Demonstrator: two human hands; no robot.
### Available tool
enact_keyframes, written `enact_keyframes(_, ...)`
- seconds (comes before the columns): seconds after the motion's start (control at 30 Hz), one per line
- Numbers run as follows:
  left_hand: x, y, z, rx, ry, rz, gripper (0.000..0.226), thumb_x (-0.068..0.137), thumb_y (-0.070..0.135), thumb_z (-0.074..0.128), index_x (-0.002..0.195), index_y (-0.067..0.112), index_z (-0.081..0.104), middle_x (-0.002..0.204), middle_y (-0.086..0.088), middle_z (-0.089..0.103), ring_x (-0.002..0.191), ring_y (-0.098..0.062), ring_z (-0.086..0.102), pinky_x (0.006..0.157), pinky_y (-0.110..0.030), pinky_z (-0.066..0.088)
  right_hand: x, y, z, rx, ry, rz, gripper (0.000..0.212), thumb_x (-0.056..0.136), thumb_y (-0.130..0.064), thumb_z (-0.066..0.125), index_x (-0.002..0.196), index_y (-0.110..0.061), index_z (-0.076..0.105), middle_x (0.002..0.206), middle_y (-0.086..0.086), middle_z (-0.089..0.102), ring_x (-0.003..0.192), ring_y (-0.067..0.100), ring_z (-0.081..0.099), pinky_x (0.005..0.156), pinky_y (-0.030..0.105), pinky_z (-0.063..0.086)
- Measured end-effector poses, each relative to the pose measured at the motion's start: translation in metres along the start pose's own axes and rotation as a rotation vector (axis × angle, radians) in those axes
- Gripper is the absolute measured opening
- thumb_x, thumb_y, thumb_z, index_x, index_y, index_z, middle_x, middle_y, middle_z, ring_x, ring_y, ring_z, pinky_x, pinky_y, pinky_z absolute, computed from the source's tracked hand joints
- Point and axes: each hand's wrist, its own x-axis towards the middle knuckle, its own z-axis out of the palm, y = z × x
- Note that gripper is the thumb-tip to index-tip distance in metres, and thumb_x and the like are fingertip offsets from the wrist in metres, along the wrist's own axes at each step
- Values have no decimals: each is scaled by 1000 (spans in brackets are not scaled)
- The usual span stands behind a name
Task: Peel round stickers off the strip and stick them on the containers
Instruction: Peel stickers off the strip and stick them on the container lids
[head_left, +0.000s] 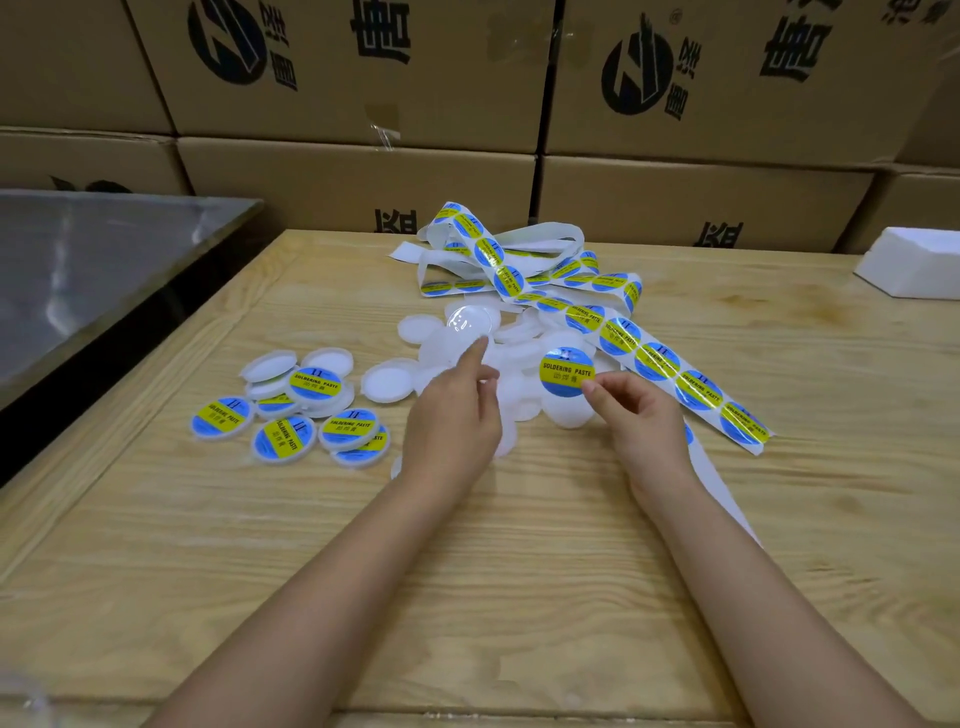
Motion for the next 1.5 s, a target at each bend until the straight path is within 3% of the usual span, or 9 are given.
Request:
enact_keyframes(0.1,1,-10,-8,545,-11,35,41,81,48,57,111,20,55,101,1,61,100,-23,55,82,-37,31,-2,4,1,-5,5,7,12,85,-16,67,74,-21,65,68,-9,60,63,1,50,58,10,39)
enact_keyframes(0.2,-2,-13,-4,722,-161,4,56,75,65,52,109,20,48,103,1,58,102,-22,54,84,-37,27,-3,5,5,5,-25,5,13,86,-15,66,75,-20,64,67,-9,58,63,4,50,58,13,40)
enact_keyframes(0.43,-1,-15,-3,260,-117,55,42,70,38,75,102,23,52,95,7,54,90,-15,54,83,-33,37,-9,2,11,7,-81,-22,31,86,-10,65,101,-34,54,85,3,63,72,18,54,63,25,41)
enact_keyframes(0.57,1,-5,-5,-363,-146,-210,24,72,18,78,85,31,62,88,6,60,65,-12,57,68,-34,52,-17,-1,18,-4,-180,-22,40,86,-10,65,119,-27,48,87,-4,68,59,8,52,53,17,41)
enact_keyframes(0.7,1,-2,-6,-669,-191,-333,10,82,12,70,86,21,68,88,-5,64,73,-17,67,65,-35,58,-20,-4,21,143,-206,24,40,88,2,58,123,-16,46,63,-4,61,45,7,49,40,19,38)
enact_keyframes(0.83,2,-3,-9,-909,-359,-435,20,96,12,48,108,11,63,91,-7,71,78,-23,71,61,-27,57,-18,-7,21,234,-143,48,44,88,6,57,123,-16,42,64,1,60,46,12,53,40,22,42)
enact_keyframes(1.03,4,-5,-11,-1062,-421,-457,20,96,8,46,104,9,64,91,-1,74,82,-16,71,58,-30,58,-18,-9,19,163,-61,-14,31,87,-11,63,106,-32,52,78,-5,67,51,8,52,41,18,38)
enact_keyframes(1.17,5,-6,-11,-1079,-400,-473,19,95,9,47,103,7,63,88,-2,74,79,-16,71,55,-29,57,-15,-12,16,225,16,-2,7,88,-17,63,84,-23,64,82,-7,63,58,4,54,44,20,39)
enact_keyframes(1.5,6,-8,-10,-1096,-415,-455,19,95,11,46,103,7,63,90,-5,74,81,-20,71,58,-29,57,-19,-11,20,42,-61,33,15,87,-16,64,73,-17,68,72,-7,66,65,12,52,52,22,43)
